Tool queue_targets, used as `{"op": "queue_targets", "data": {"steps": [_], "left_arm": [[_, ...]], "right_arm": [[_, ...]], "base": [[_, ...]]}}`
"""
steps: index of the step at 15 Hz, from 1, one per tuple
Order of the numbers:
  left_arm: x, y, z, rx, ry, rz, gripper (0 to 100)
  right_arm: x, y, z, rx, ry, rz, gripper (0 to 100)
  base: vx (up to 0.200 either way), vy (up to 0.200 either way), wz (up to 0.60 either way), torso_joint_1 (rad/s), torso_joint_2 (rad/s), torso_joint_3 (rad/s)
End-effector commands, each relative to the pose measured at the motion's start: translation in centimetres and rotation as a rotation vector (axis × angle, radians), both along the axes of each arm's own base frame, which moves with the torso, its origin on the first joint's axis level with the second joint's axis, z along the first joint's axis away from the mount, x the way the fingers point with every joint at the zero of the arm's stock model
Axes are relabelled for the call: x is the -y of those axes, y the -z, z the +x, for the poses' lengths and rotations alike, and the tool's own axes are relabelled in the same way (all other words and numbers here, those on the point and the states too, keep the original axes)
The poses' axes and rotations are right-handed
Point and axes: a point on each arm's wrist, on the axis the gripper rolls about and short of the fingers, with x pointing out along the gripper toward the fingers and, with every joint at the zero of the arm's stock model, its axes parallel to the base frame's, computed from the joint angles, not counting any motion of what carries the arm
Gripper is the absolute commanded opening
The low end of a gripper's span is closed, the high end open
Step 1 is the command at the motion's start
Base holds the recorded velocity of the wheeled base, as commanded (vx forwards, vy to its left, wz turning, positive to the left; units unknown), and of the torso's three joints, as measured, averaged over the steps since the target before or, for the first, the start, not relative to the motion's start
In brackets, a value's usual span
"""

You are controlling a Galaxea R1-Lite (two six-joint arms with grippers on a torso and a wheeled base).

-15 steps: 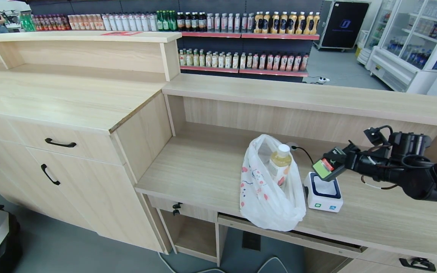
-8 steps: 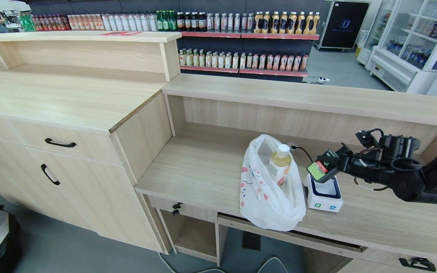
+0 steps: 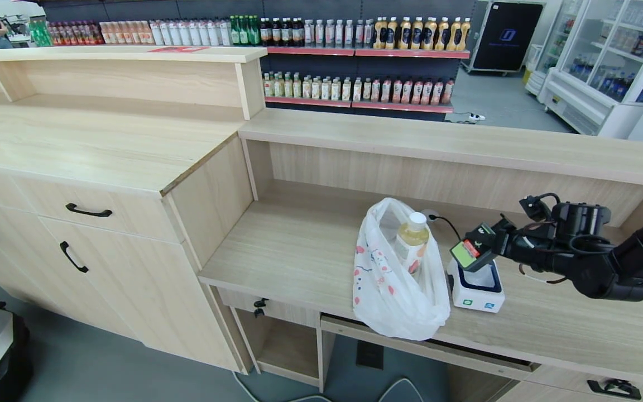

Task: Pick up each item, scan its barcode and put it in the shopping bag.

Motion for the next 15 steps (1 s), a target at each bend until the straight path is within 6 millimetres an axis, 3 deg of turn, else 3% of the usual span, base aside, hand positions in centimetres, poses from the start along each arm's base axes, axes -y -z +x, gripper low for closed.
{"op": "queue_targets", "data": {"steps": [1,11,15], "left_arm": [[0.0,0.0,0.0,0.0,0.0,0.0,0],[0.0,0.0,0.0,0.0,0.0,0.0,0],[0.0,0.0,0.0,0.0,0.0,0.0,0]], "right_arm": [[0.0,0.1,0.0,-0.002,-0.001,-0.001,0],[0.1,0.3,-1.1,-0.017,0.073,-0.048,0],[0.7,-1.3,-2.0,0.033,0.089,-0.047,0]], "base": [[0.0,0.0,0.0,0.0,0.0,0.0],[0.0,0.0,0.0,0.0,0.0,0.0],[0.0,0.0,0.0,0.0,0.0,0.0]]}}
